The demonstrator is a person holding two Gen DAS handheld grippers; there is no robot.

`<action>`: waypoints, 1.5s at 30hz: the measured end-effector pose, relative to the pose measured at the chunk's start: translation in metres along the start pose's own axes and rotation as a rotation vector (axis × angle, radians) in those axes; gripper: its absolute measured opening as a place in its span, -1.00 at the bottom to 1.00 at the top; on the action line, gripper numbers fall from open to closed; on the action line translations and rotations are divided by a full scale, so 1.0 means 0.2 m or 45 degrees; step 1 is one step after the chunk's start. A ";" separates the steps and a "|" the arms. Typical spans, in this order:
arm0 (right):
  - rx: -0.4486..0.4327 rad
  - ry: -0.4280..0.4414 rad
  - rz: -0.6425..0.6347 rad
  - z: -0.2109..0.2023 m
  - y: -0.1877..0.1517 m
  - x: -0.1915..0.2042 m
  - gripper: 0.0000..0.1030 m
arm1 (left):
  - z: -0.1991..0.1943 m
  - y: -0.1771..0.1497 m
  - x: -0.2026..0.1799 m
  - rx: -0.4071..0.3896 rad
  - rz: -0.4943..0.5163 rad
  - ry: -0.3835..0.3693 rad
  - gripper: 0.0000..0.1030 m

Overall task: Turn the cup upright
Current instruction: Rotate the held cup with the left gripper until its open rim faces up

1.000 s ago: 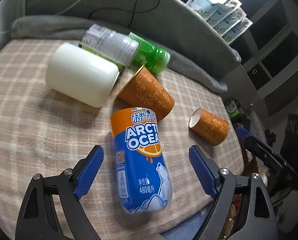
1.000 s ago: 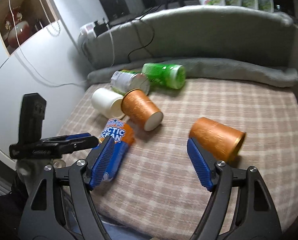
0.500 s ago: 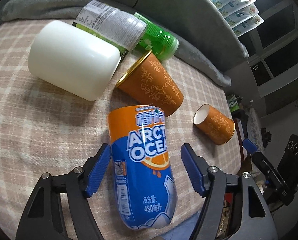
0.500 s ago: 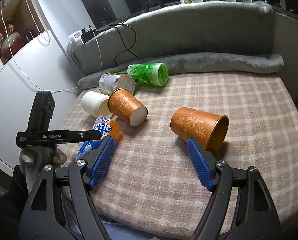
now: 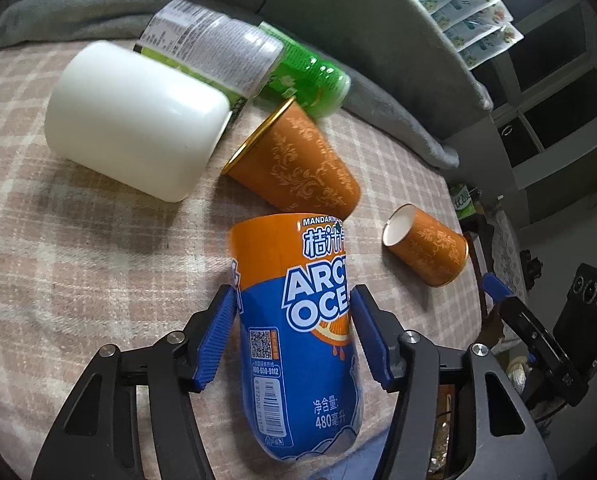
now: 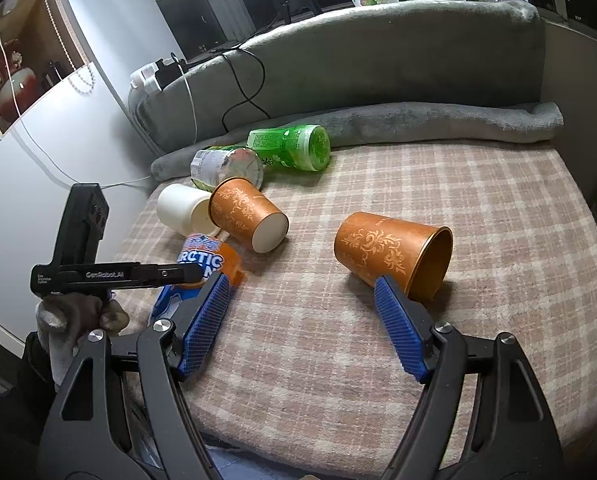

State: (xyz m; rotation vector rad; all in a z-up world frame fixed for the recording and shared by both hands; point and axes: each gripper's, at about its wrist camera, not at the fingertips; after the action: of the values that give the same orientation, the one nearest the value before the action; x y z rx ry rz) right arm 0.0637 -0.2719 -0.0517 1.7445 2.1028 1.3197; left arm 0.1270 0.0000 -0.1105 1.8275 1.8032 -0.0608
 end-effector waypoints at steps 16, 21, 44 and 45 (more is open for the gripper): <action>-0.012 -0.014 0.007 -0.01 0.00 0.00 0.51 | -0.16 -0.07 -0.20 -0.266 0.172 0.150 0.12; -0.016 -0.022 0.017 -0.01 0.00 -0.01 0.51 | -0.18 -0.08 -0.24 -0.322 0.214 0.183 0.12; -0.025 -0.029 0.034 -0.01 0.00 -0.04 0.51 | -0.17 -0.15 -0.35 -0.475 0.348 0.341 0.11; -0.027 -0.029 0.036 -0.02 0.00 -0.04 0.51 | -0.18 -0.15 -0.35 -0.475 0.347 0.341 0.11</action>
State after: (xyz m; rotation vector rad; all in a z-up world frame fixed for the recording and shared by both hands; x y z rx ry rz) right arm 0.0642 -0.2805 -0.0538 1.7782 2.0522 1.3179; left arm 0.0810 -0.0512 -0.0626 1.8465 1.5809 0.6088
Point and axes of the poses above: each gripper's, at about its wrist camera, not at the fingertips, and z roughly the way its jaws point, x to its left, y to its top, and after that the axes turned 10 degrees about y, right-handed
